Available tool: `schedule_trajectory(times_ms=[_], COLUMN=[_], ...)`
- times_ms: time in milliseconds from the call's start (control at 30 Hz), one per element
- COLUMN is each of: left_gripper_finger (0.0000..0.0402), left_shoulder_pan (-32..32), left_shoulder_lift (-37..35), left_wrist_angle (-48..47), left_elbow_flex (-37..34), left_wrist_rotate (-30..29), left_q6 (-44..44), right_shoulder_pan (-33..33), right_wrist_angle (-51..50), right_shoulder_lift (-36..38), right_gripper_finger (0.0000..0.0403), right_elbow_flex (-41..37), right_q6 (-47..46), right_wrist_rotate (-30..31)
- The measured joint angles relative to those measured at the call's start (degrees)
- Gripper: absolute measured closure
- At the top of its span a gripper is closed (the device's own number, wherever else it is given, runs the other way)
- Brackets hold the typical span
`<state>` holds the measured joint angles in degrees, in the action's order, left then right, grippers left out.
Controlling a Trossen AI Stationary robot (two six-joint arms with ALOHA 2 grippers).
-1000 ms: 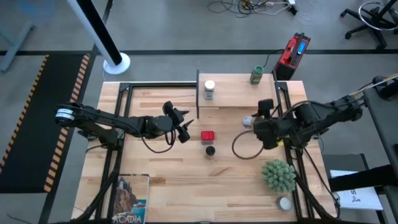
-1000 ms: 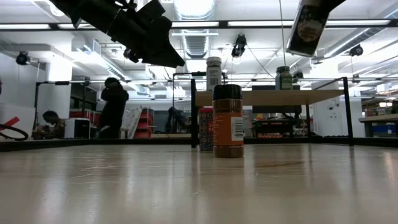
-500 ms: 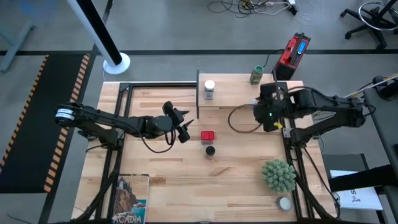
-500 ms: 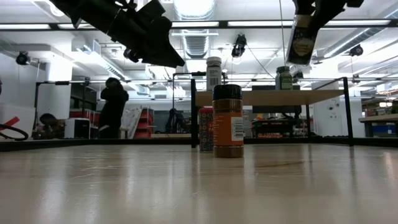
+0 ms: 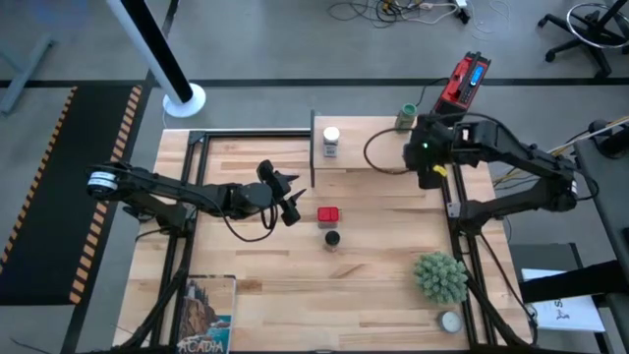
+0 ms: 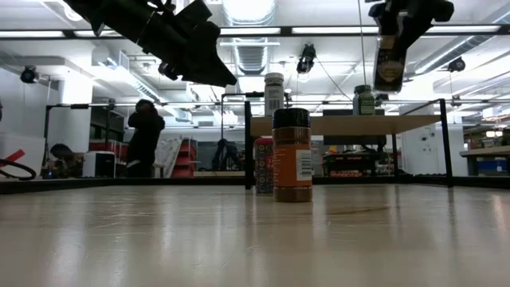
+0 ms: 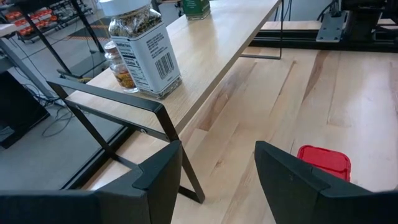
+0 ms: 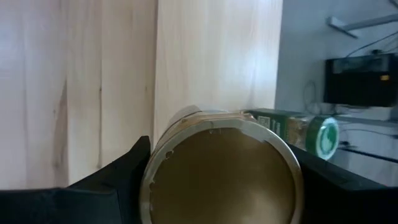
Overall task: Shelf spices
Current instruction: Put the brown seasoning bottle on the shelf aligned with the green seasoning bottle
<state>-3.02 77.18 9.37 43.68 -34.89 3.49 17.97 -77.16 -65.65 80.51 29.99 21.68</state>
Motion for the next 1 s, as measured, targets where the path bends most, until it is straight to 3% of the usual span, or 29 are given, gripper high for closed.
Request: schedule_trajectory(times_ms=[600,1000], left_gripper_finger=[0.0209,0.0209], left_shoulder_pan=[-0.01,0.01], left_shoulder_lift=[0.00,-0.02], left_wrist_angle=[0.02,-0.44], left_elbow_flex=[0.00,0.00], left_wrist_rotate=[-0.01,0.00], left_q6=[-0.57,-0.98], right_shoulder_pan=[14.22,19.90], right_wrist_angle=[2.88,2.73], right_shoulder_lift=[-2.39,-7.64], right_gripper_finger=[0.0147,0.0148], right_elbow_flex=[0.00,0.00], right_q6=[6.72,8.77], right_wrist_rotate=[-14.38,-17.65])
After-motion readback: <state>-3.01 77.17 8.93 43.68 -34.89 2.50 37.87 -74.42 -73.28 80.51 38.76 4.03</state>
